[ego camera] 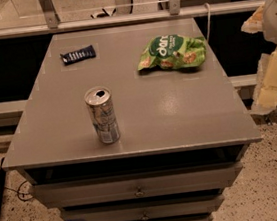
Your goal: Pick green rice chip bag
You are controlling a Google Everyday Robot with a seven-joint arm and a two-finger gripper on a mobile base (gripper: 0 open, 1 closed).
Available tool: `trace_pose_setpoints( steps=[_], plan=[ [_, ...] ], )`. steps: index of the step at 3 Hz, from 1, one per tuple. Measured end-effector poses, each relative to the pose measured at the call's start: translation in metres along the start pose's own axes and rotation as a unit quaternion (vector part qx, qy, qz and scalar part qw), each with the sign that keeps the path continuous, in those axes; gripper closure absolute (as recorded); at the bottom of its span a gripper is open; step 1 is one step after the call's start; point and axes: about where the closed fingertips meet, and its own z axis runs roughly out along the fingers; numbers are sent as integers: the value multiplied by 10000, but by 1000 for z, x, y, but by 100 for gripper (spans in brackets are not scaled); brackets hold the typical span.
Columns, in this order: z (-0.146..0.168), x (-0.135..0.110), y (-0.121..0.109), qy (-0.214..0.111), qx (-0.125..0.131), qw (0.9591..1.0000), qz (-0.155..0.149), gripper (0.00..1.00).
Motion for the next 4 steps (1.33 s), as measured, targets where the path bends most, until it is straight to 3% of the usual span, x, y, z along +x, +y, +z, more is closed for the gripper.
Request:
trace_pose_setpoints(
  steps=[2, 3, 4],
  plan=[
    [-9, 1, -5, -15, 77, 9999, -82, 0],
    [-14, 11, -36, -186, 165, 9994, -261, 0],
    [-6, 1, -94, -704, 367, 9962, -346, 0]
  ],
)
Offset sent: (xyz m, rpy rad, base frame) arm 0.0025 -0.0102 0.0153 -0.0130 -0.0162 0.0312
